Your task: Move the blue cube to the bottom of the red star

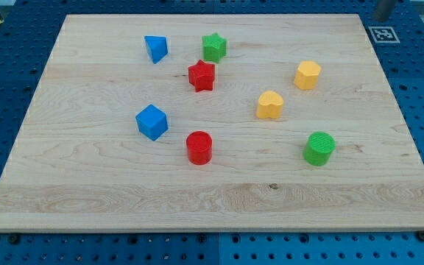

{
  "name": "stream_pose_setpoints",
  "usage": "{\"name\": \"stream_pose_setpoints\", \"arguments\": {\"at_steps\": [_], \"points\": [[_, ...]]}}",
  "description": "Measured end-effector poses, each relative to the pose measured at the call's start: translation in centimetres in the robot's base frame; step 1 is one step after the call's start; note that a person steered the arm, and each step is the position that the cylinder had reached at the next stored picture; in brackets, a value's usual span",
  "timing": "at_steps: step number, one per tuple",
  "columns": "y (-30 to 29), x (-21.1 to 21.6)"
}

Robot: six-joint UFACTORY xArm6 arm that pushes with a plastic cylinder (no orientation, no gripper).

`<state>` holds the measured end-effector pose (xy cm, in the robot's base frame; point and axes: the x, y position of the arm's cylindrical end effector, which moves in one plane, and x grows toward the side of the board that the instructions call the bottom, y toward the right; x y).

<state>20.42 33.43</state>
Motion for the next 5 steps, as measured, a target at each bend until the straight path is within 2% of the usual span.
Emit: {"name": "stream_pose_setpoints", "arguments": {"at_steps": [2,3,5], "points": [[0.0,0.3],[-4.4,1.9],[-14.0,2.5]]}}
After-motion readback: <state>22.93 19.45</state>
